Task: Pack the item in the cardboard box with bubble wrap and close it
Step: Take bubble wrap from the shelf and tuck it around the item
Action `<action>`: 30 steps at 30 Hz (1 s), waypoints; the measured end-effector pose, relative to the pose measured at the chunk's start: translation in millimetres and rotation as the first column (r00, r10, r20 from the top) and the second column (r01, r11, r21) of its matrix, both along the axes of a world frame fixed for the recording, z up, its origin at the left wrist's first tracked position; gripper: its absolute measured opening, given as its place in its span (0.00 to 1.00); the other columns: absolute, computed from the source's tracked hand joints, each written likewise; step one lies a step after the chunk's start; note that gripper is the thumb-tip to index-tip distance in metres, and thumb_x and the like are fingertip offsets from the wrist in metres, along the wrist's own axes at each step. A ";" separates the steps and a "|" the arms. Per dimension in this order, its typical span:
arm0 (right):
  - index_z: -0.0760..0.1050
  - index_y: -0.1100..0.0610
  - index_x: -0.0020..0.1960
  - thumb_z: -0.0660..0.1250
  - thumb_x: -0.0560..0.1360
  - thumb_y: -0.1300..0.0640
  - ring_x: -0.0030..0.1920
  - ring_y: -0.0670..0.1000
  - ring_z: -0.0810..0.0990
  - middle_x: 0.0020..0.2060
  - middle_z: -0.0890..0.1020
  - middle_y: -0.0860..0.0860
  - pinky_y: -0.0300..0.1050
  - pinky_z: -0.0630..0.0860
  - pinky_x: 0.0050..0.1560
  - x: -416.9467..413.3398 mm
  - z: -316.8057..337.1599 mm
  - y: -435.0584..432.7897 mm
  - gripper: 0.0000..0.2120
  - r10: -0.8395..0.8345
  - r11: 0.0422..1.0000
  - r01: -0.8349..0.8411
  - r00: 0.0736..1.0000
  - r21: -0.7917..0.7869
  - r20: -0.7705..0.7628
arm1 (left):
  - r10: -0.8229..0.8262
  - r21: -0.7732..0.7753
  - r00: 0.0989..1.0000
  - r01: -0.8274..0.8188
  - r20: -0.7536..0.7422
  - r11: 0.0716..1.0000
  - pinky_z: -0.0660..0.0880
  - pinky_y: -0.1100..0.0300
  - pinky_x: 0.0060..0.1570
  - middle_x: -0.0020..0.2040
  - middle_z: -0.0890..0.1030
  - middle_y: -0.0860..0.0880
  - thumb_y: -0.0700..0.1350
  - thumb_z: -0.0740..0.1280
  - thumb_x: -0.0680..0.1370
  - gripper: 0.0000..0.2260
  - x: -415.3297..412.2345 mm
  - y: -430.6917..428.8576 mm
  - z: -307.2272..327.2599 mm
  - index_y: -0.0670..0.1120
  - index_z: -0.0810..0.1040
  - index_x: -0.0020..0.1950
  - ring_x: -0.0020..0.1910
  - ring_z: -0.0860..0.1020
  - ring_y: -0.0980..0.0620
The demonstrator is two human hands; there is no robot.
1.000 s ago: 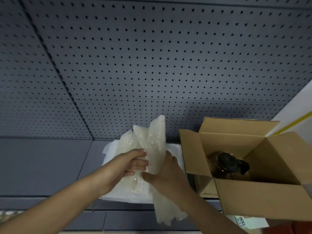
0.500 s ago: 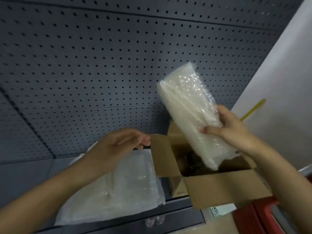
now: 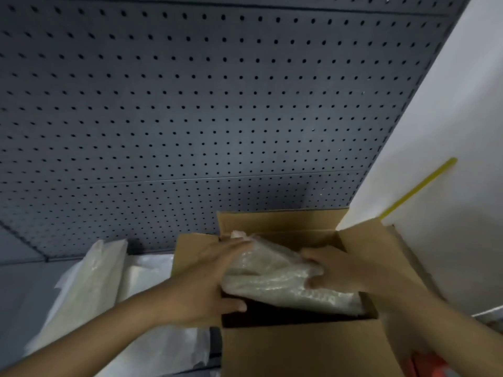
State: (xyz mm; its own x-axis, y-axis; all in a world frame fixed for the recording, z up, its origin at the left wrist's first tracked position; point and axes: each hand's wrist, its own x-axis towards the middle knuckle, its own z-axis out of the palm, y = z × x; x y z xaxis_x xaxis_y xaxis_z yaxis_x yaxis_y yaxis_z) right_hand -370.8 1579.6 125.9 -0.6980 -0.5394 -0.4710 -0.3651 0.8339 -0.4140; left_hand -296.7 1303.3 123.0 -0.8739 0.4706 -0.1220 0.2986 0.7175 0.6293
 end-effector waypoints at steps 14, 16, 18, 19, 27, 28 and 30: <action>0.64 0.41 0.68 0.66 0.73 0.48 0.63 0.48 0.68 0.67 0.64 0.44 0.45 0.65 0.67 -1.5 -50.1 15.7 0.25 0.175 0.985 -0.173 0.972 -0.027 0.155 | -0.161 -0.442 0.984 0.180 0.079 0.879 0.61 0.56 0.70 0.75 0.63 0.50 0.56 0.67 0.75 0.36 -15.8 37.4 -34.7 0.54 0.52 0.77 0.72 0.62 0.49; 0.62 0.37 0.67 0.68 0.71 0.48 0.62 0.46 0.66 0.66 0.62 0.41 0.44 0.65 0.67 -0.6 -53.1 19.1 0.28 0.175 0.984 -0.167 0.963 -0.060 0.203 | -0.180 -0.468 0.981 0.190 0.066 0.863 0.66 0.52 0.67 0.72 0.68 0.48 0.51 0.67 0.76 0.30 -17.1 42.6 -33.2 0.50 0.60 0.75 0.69 0.67 0.47; 0.63 0.36 0.66 0.70 0.68 0.50 0.62 0.43 0.67 0.64 0.65 0.40 0.43 0.66 0.66 -0.6 -51.8 22.9 0.30 0.134 0.987 -0.105 0.952 -0.119 0.274 | -0.146 -0.438 0.983 0.180 0.110 0.881 0.67 0.53 0.66 0.70 0.70 0.49 0.51 0.67 0.76 0.27 -19.8 45.7 -34.4 0.50 0.64 0.73 0.67 0.69 0.48; 0.66 0.37 0.64 0.71 0.67 0.51 0.62 0.41 0.68 0.63 0.68 0.39 0.42 0.68 0.66 -0.2 -49.4 24.1 0.28 0.103 0.989 -0.066 0.952 -0.132 0.289 | -0.138 -0.421 0.982 0.179 0.126 0.889 0.68 0.53 0.66 0.69 0.70 0.49 0.51 0.67 0.76 0.26 -21.7 46.3 -36.6 0.49 0.66 0.72 0.66 0.70 0.49; 0.79 0.48 0.44 0.64 0.74 0.54 0.44 0.43 0.75 0.40 0.78 0.41 0.39 0.72 0.52 8.5 -63.9 10.2 0.05 0.096 0.995 -0.096 0.995 -0.029 0.004 | -0.110 -0.423 0.970 0.194 0.216 0.885 0.75 0.51 0.58 0.62 0.77 0.49 0.47 0.65 0.77 0.14 -25.3 52.1 -67.9 0.51 0.76 0.62 0.59 0.76 0.48; 0.79 0.49 0.46 0.64 0.74 0.56 0.44 0.43 0.74 0.43 0.80 0.43 0.39 0.73 0.53 8.3 -67.3 10.0 0.06 0.091 0.996 -0.092 0.995 -0.021 -0.026 | -0.098 -0.440 0.968 0.194 0.231 0.877 0.75 0.51 0.58 0.61 0.77 0.49 0.46 0.65 0.77 0.13 -26.6 55.1 -69.9 0.50 0.76 0.61 0.59 0.76 0.48; 0.80 0.52 0.48 0.64 0.74 0.57 0.48 0.46 0.76 0.50 0.81 0.47 0.40 0.73 0.54 7.8 -73.8 11.0 0.07 0.077 0.997 -0.077 0.996 -0.004 -0.055 | -0.080 -0.449 0.961 0.197 0.267 0.872 0.74 0.55 0.57 0.61 0.77 0.49 0.44 0.64 0.77 0.12 -29.1 60.1 -74.6 0.49 0.78 0.60 0.58 0.76 0.49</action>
